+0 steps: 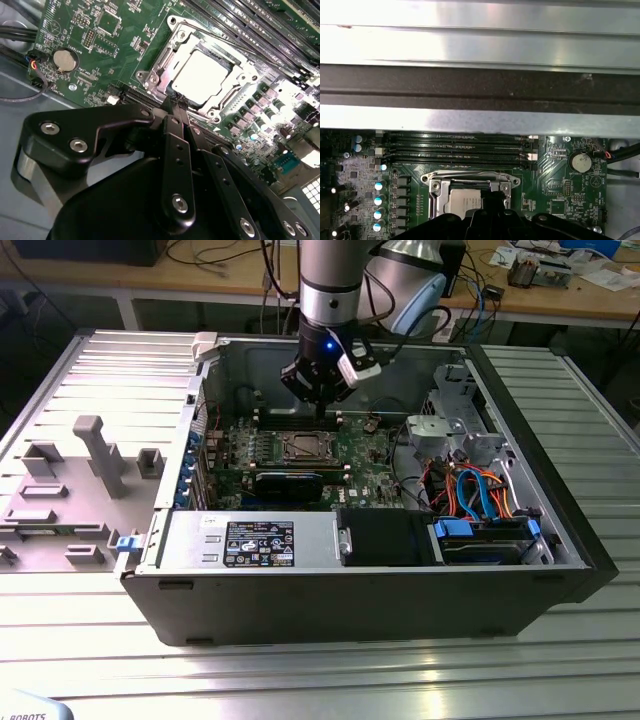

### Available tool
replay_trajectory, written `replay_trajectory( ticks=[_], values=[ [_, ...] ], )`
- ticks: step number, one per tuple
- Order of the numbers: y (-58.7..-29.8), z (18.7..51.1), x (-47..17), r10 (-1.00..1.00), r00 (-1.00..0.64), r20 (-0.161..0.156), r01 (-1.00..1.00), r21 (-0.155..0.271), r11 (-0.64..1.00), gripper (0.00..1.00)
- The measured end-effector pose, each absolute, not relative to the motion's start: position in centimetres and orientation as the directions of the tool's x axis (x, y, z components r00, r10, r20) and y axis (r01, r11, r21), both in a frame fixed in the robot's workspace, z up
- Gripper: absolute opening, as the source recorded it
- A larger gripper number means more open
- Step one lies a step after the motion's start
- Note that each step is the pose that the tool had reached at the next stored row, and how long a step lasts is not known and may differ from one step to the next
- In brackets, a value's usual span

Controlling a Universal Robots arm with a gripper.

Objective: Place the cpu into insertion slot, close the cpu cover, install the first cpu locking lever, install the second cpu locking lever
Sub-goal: 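Install the second cpu locking lever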

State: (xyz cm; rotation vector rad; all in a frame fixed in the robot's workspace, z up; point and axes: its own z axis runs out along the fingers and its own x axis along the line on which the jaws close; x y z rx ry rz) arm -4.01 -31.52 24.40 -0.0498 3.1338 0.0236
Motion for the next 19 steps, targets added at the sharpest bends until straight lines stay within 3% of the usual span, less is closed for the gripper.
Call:
replay_trajectory(
  ticks=[8, 16, 19],
  values=[
    [-32.0, 24.3, -4.0, -0.032, -0.999, -0.007, -0.032, -0.009, 0.999, 0.11],
    [-32.4, 25.8, -4.0, -0.032, -0.999, -0.007, -0.032, -0.009, 0.999, 0.11],
    [-33.7, 25.7, -4.1, -0.032, -0.999, -0.007, -0.032, -0.005, 0.999, 0.11]
  ],
)
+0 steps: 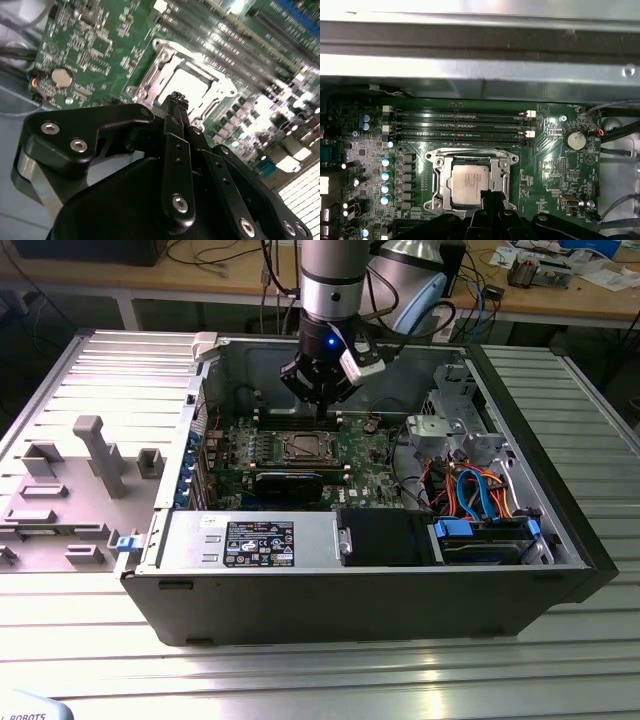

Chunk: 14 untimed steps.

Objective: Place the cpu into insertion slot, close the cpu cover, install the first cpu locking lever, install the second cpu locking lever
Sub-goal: 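Install the second cpu locking lever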

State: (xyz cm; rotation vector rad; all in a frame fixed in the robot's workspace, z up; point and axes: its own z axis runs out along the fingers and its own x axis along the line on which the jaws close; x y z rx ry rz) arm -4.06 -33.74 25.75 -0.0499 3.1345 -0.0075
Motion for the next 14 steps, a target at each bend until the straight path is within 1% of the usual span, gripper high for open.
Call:
replay_trajectory(
  ticks=[1, 3, 14],
  values=[
    [-34.69, 25.72, -4.14, -0.032, -0.999, -0.007, -0.032, 0.002, 0.999, 0.11],
    [-35.24, 25.71, -4.22, -0.032, -0.999, -0.007, -0.032, 0.02, 0.999, 0.11],
    [-35.25, 25.71, -4.21, -0.032, -0.999, -0.007, -0.032, 0.021, 0.999, 0.11]
  ],
)
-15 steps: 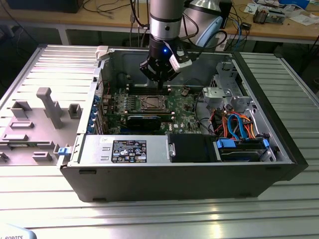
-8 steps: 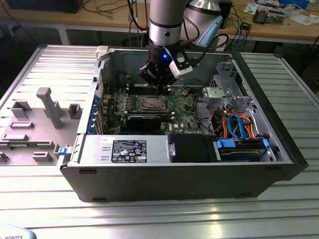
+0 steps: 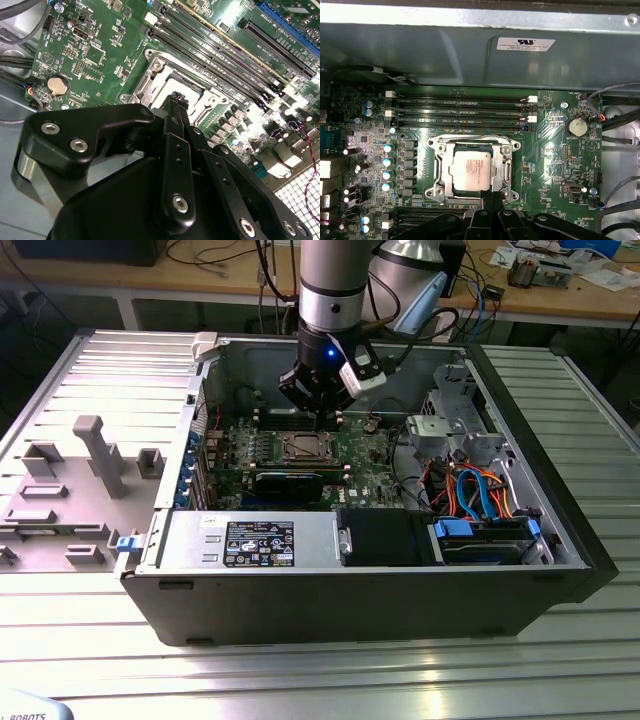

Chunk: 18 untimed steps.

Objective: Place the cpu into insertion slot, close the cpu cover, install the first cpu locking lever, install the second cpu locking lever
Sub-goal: 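Install the second cpu locking lever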

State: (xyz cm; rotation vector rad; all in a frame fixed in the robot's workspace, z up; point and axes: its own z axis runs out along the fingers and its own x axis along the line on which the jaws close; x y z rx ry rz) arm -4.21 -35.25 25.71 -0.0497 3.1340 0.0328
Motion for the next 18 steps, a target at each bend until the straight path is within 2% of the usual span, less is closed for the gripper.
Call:
replay_trajectory(
  ticks=[9, 12, 18],
  values=[
    [-35.4, 25.7, -4.2, -0.032, -0.999, -0.007, -0.032, 0.024, 0.999, 0.11],
    [-36.2, 25.6, -4.3, -0.032, -0.999, -0.004, -0.032, 0.043, 0.999, 0.11],
    [-37.7, 25.1, -5.9, -0.034, -0.999, -0.003, -0.034, 0.051, 0.998, 0.11]
  ],
)
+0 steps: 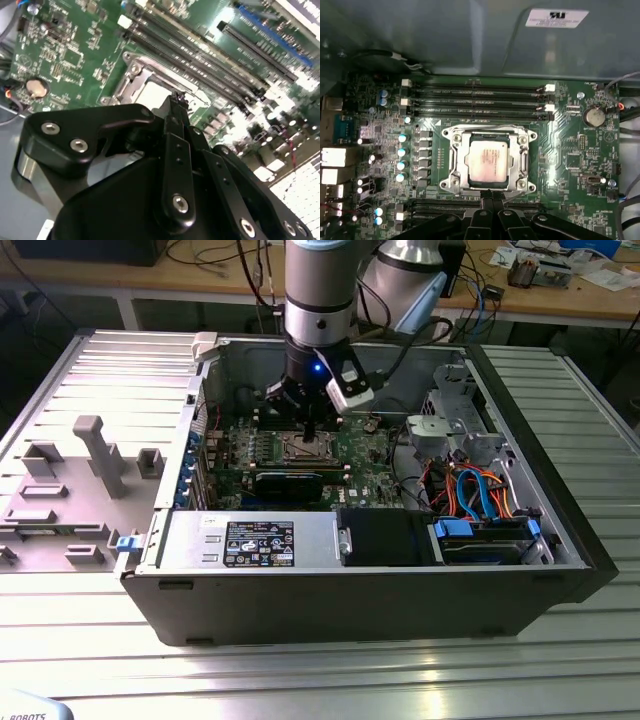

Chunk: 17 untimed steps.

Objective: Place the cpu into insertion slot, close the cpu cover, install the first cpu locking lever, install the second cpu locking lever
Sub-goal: 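Install the second cpu locking lever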

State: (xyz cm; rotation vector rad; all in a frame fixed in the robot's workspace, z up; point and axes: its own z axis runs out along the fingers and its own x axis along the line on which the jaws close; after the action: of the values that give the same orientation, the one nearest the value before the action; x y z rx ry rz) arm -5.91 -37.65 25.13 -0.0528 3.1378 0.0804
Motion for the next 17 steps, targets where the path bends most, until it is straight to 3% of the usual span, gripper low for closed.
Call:
replay_trajectory(
  ticks=[8, 17],
  values=[
    [-39.6, 24.9, -7.3, -0.034, -0.999, -0.004, -0.034, 0.08, 0.996, 0.11],
    [-39.6, 24.8, -7.4, -0.034, -0.999, -0.004, -0.034, 0.081, 0.996, 0.11]
  ],
)
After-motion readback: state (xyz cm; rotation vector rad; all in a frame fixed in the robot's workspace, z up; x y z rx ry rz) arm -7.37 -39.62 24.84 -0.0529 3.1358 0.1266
